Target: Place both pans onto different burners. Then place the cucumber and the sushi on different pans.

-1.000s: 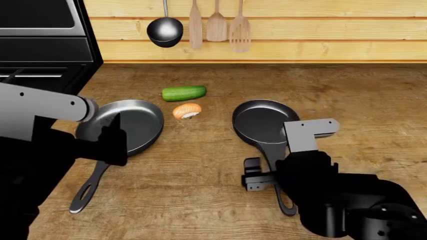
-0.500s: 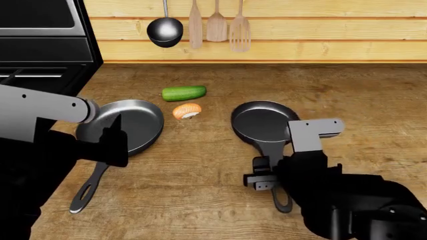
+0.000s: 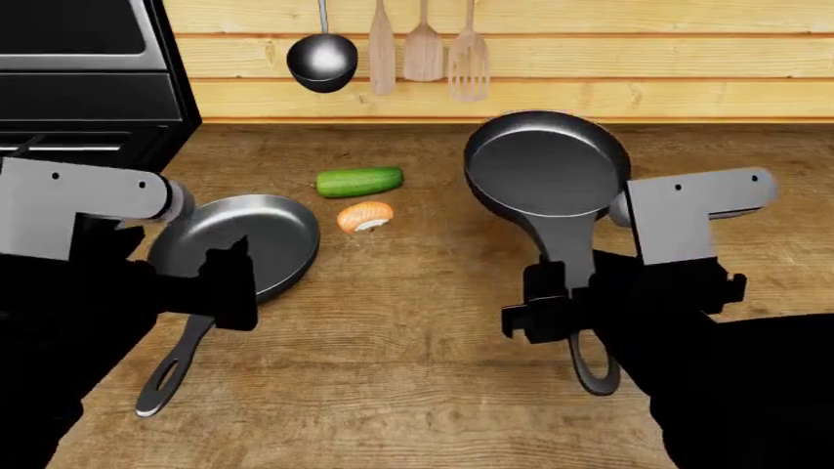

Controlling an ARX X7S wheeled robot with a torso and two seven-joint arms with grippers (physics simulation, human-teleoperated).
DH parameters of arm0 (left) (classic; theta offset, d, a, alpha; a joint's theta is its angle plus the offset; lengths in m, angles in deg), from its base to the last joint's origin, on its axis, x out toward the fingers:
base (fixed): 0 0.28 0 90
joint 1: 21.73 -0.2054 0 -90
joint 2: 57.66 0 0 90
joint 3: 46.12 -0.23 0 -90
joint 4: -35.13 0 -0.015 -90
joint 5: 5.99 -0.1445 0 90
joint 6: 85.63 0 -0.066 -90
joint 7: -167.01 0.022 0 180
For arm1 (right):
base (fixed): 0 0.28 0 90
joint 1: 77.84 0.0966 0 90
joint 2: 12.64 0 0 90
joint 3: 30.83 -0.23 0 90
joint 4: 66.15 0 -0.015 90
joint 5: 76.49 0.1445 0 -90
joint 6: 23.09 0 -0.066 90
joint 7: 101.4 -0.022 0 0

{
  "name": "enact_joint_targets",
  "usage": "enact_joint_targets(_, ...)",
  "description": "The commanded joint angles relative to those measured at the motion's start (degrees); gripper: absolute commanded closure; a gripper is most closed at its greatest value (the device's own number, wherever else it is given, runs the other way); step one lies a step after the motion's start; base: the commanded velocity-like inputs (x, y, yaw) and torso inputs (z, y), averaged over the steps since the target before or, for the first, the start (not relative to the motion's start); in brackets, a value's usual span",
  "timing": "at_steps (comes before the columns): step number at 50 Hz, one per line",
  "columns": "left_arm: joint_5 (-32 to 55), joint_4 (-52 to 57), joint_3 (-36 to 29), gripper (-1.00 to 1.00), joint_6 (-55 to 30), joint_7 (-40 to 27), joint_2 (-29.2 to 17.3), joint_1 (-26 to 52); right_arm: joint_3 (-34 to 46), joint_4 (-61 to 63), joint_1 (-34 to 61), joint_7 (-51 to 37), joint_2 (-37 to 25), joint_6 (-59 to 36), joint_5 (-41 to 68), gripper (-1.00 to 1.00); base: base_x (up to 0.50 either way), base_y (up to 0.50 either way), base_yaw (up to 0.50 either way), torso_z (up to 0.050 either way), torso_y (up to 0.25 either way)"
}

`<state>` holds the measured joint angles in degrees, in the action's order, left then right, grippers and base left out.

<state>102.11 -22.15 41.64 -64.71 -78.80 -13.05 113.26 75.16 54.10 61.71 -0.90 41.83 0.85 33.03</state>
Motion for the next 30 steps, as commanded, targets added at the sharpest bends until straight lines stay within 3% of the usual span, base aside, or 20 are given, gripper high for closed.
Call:
enact_joint_targets(1,14.1,-9.4,-7.5,-1.0,3.2,-8.2,-2.2,5.3,-1.2,2.7,1.8,-1.8,-1.9,0.4,2.1,1.0,0.0,0.0,0.0,0.0,0.0)
enact_joint_targets(16,20.9,-14.4,-17.1,-1.0,7.1,-20.1,-5.9,8.2,-1.8,2.1,-0.4,2.1,-1.9,0.5,-1.5,1.0,0.0,0.0,0.0,0.0,0.001)
enact_joint_targets(30,18.9,-16.4,-21.8,-1.0,7.3,-20.4,-4.9,10.4,-2.9,2.0,-2.8,5.6,-2.0,1.4,-4.2,1.0,0.0,0.0,0.0,0.001,0.002)
